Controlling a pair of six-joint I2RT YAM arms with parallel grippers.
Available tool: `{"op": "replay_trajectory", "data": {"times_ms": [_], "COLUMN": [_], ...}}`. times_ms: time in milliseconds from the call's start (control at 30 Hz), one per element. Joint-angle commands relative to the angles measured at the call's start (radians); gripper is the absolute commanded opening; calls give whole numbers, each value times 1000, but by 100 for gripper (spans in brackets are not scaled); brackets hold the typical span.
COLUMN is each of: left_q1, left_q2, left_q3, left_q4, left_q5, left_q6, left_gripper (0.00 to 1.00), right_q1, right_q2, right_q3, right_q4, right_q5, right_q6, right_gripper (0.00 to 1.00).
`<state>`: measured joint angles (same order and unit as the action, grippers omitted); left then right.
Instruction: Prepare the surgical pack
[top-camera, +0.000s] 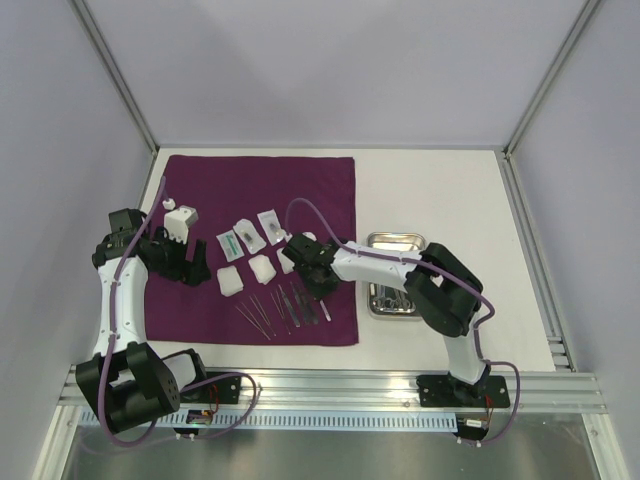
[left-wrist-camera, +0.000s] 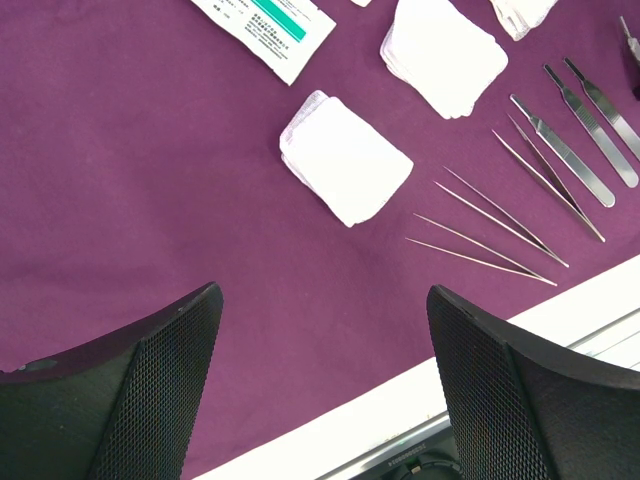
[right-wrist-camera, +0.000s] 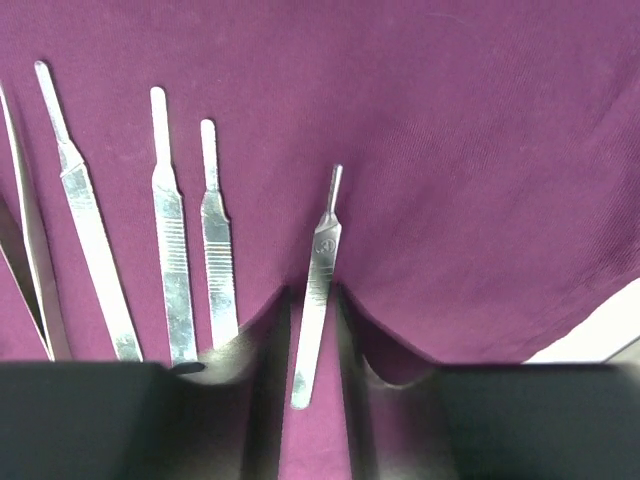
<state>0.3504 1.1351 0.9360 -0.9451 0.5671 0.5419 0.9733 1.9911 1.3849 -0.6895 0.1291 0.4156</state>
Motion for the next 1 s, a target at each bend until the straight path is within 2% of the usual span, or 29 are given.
{"op": "replay_trajectory", "data": {"times_ms": [0, 67, 167, 333, 467, 533, 667, 967], "left_q1": [7, 7, 7, 9, 7, 7, 7, 7], "left_q2": [2, -1, 2, 2, 0, -1, -3, -1], "left_q3": [7, 9, 7, 6, 6, 7, 6, 6], "left_q4": [14, 15, 16, 14, 14, 14, 14, 14], "left_q5": [11, 8, 8, 10, 8, 8, 10, 11], "left_q6": [9, 9, 10, 10, 10, 9, 9, 9], "left_gripper": [92, 92, 92, 92, 92, 92, 92, 92], "right_q1": [11, 13, 13, 10, -13, -25, -54, -104], "right_q2": [77, 74, 45, -14, -81, -89, -92, -104], "right_q3": [-7, -17, -23, -38, -79, -93, -133, -184], "right_q4": [-12, -4, 7, 34, 85, 94, 123, 196], "right_q5": [-3, 1, 4, 12, -48, -65, -106, -191], "right_q6": [5, 15, 25, 29, 25, 28, 26, 40], "right_gripper": [15, 6, 0, 1, 0, 1, 10, 10]}}
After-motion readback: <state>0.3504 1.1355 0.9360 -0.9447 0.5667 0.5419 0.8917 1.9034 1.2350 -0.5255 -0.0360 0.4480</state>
